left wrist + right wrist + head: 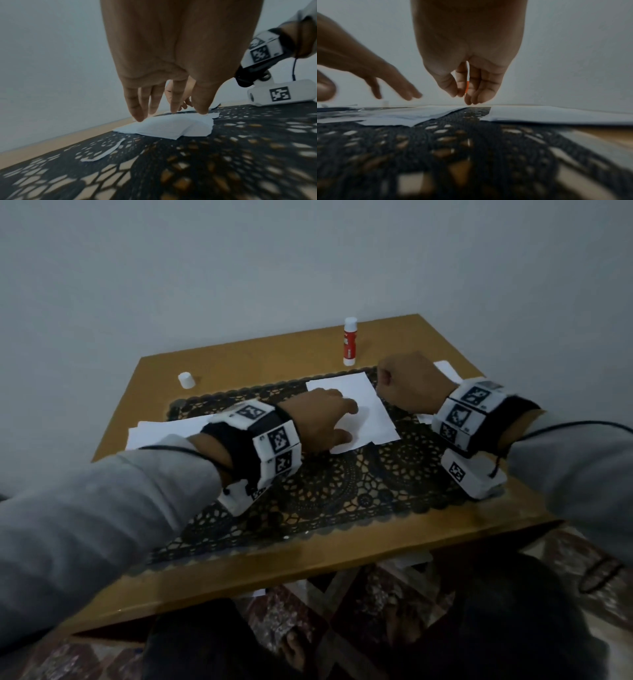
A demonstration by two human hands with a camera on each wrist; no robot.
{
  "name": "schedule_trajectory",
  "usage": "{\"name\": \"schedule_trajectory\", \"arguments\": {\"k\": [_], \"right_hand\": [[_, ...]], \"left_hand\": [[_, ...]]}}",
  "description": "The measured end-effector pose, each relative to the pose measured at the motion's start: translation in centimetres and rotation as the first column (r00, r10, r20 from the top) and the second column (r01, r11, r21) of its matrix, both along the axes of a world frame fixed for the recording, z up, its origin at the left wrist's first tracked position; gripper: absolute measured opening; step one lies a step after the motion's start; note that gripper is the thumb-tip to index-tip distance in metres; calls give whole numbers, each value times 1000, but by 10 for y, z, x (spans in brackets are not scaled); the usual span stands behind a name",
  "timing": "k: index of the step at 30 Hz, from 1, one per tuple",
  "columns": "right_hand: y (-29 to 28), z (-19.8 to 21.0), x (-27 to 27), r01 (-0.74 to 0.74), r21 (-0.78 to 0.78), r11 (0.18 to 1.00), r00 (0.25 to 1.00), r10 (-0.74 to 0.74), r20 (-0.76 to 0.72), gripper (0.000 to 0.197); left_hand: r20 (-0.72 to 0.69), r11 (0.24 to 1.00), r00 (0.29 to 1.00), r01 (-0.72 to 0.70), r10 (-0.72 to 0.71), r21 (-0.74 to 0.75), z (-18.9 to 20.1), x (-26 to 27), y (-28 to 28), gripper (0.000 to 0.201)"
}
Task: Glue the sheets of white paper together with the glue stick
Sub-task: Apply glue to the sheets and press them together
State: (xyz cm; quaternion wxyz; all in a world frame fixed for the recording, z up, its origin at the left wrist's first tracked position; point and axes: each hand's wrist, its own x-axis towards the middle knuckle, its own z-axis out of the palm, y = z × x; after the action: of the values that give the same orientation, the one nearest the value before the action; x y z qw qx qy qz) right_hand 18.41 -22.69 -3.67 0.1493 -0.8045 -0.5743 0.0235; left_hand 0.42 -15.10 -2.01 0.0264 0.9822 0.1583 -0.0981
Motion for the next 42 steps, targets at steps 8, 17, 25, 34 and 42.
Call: {"name": "schedule_trajectory", "arguments": {"k": [8, 17, 25, 34, 42], "right_hand": [[2, -1, 4, 56, 12, 998, 995, -55, -89, 15], [0, -2, 3, 78, 32, 996, 990, -73, -120, 10], [1, -1, 4, 95, 32, 995, 990, -91, -105, 11], [-1, 1, 2, 69, 32, 997, 996, -67, -67, 12], [-3, -1, 2, 46, 20, 999, 999, -46, 4, 15]], "left_hand": [[-22, 999, 1000, 16, -15, 47, -8, 18, 10, 56], [46, 998, 997, 58, -57, -34, 0, 10, 10, 31], [150, 992, 984, 88, -101, 90, 2, 6, -3, 24], [373, 995, 924, 61, -86, 78, 20, -51, 3, 10], [322, 992, 942, 118, -99, -39, 15, -141, 13, 27]]}}
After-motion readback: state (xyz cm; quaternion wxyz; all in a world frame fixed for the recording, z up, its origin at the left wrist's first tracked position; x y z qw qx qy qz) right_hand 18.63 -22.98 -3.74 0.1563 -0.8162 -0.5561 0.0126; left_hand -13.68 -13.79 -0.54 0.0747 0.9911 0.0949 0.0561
